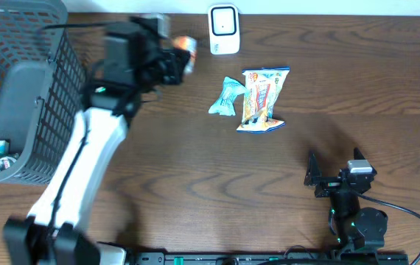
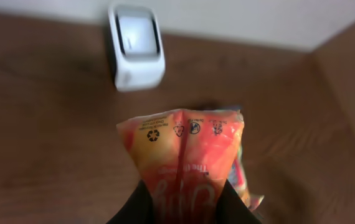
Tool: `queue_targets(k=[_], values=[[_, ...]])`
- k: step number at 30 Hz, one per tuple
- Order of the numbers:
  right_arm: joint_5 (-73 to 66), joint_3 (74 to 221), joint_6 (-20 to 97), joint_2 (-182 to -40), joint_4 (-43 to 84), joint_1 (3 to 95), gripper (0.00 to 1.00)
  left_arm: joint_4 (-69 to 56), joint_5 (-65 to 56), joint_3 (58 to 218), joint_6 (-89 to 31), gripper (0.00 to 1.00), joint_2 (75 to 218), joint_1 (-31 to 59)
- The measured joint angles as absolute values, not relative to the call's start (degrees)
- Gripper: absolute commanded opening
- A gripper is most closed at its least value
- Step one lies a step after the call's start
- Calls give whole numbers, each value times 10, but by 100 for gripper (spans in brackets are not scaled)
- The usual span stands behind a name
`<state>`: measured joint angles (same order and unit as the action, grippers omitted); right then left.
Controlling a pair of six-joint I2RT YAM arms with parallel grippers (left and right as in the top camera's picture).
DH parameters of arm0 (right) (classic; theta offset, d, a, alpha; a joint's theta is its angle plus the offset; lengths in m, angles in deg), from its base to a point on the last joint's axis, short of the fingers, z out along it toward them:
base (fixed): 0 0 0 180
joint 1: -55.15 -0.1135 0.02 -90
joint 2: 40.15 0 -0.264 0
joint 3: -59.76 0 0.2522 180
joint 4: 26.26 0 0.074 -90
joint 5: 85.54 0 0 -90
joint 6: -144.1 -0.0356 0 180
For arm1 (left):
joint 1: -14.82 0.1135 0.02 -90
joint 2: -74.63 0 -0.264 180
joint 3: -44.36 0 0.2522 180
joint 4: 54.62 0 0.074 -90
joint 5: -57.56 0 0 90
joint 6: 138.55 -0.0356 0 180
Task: Scan the item barcode
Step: 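Carry the orange box to the scanner and release it on the table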
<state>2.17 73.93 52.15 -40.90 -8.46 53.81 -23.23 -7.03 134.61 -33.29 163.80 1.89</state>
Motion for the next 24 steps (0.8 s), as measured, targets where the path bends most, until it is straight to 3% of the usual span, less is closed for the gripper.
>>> queue_targets(k=[11, 14, 21, 24], values=[[22, 739, 521, -409, -85, 538, 99, -237, -76, 1346, -334, 8, 1786, -50], [22, 739, 521, -409, -84, 538, 99, -226, -119, 1346, -334, 17, 1789, -50], [22, 739, 521, -409, -85, 538, 99, -191, -211, 1346, -334, 17, 1789, -48], [22, 739, 521, -409, -85, 538, 99, -176, -223, 1346, -332, 64, 1790, -48]])
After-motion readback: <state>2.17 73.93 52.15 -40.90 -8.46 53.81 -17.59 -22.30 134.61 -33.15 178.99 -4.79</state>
